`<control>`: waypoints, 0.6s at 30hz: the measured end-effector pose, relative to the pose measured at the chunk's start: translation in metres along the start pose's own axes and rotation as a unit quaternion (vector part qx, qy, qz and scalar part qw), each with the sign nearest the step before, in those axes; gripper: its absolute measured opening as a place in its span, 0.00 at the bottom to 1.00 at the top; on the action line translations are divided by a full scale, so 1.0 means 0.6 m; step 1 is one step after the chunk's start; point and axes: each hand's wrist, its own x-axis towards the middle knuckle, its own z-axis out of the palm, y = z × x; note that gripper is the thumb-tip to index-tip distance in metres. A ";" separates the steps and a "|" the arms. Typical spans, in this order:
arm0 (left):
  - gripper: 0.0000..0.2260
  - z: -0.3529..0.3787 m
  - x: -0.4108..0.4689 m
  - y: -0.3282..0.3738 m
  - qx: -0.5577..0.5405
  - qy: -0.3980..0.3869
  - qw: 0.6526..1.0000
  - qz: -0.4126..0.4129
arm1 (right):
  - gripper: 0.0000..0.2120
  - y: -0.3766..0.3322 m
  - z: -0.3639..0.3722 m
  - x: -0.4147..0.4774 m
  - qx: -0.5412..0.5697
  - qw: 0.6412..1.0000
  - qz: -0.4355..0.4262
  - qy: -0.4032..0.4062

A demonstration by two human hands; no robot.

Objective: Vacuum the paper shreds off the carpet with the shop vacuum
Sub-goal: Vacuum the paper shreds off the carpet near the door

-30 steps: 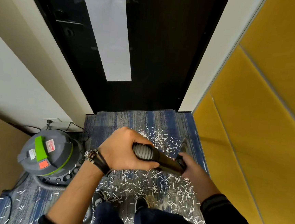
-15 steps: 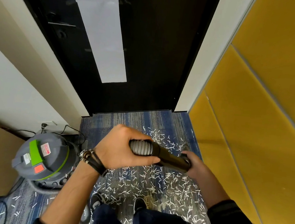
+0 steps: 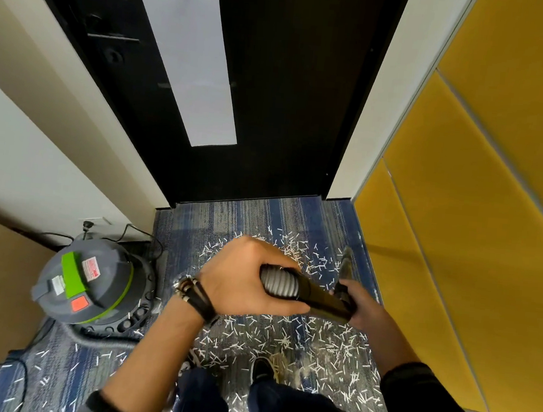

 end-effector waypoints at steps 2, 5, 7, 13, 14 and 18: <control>0.17 -0.023 -0.010 0.014 -0.008 -0.015 1.000 0.013 | 0.12 0.027 0.001 -0.007 0.016 1.000 0.009 -0.018; 0.15 -0.034 -0.017 0.028 -0.015 -0.019 0.999 0.021 | 0.08 0.033 -0.002 -0.020 0.029 0.999 0.010 -0.031; 0.14 -0.043 -0.018 0.027 -0.028 0.011 0.999 0.014 | 0.05 0.014 0.004 -0.024 0.030 0.999 -0.016 -0.039; 0.15 -0.046 -0.027 0.035 0.015 0.049 0.999 0.003 | 0.06 -0.016 0.046 -0.028 -0.011 0.999 -0.012 -0.037; 0.15 -0.041 -0.031 0.039 0.025 0.049 0.998 0.000 | 0.06 -0.010 0.054 -0.028 -0.019 0.999 -0.008 -0.045; 0.14 -0.042 -0.053 0.035 0.031 0.040 0.998 -0.026 | 0.08 0.028 0.083 -0.032 -0.013 0.998 0.012 -0.054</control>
